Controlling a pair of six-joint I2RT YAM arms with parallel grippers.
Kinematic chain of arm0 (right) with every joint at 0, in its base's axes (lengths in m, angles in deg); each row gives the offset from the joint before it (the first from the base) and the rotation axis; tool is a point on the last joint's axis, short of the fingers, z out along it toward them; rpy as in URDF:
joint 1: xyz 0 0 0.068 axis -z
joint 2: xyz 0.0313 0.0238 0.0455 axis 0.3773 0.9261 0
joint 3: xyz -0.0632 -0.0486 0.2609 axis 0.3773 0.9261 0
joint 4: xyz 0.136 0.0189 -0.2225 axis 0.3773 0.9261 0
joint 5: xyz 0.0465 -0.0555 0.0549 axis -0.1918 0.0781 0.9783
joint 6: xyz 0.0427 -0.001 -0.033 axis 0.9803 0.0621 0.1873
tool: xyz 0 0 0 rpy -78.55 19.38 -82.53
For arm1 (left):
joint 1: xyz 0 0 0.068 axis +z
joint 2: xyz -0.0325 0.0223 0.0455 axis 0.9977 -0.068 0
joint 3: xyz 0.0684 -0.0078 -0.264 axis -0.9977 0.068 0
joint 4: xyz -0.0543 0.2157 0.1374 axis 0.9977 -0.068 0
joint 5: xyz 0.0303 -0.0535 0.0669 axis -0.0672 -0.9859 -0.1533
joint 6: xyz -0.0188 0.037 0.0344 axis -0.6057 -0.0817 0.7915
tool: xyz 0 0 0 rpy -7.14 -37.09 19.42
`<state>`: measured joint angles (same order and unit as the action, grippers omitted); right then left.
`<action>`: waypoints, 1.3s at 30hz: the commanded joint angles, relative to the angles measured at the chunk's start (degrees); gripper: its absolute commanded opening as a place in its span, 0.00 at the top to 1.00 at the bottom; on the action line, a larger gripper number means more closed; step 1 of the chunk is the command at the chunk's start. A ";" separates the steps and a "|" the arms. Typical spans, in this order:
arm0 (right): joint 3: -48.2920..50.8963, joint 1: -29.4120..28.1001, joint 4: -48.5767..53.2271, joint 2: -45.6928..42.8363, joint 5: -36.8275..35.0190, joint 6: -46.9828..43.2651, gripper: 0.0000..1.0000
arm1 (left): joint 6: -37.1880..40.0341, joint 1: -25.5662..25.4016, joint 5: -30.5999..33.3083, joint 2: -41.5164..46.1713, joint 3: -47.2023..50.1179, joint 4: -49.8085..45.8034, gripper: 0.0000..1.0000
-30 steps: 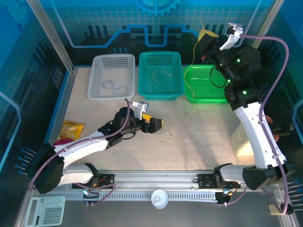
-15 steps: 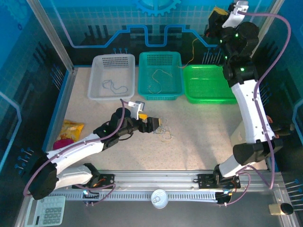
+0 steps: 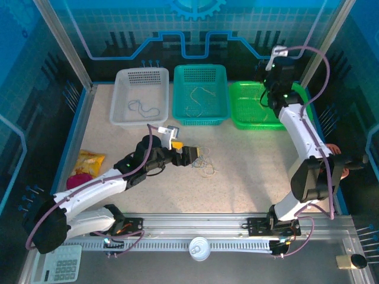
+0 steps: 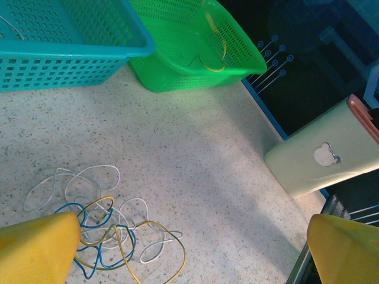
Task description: Untangle the cables
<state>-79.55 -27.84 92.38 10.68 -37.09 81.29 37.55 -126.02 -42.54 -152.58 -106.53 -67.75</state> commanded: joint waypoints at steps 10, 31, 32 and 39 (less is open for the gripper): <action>-1.01 0.48 6.51 3.90 0.31 6.13 1.00 | -1.63 -0.18 0.29 1.28 -0.58 0.51 0.01; 1.42 -2.60 8.03 -4.98 10.93 12.26 0.22 | -1.92 -0.19 0.93 1.78 0.46 0.32 0.01; 2.79 -3.34 7.51 -5.98 11.44 12.35 0.22 | -1.90 -0.18 0.97 1.64 0.42 0.24 0.01; 15.49 -10.25 5.84 -12.83 13.13 12.23 0.22 | -2.59 -0.13 5.53 1.24 0.58 -1.74 0.01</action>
<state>-68.34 -35.70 98.04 -1.39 -25.84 93.20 36.02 -126.02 -40.31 -151.09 -106.53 -68.84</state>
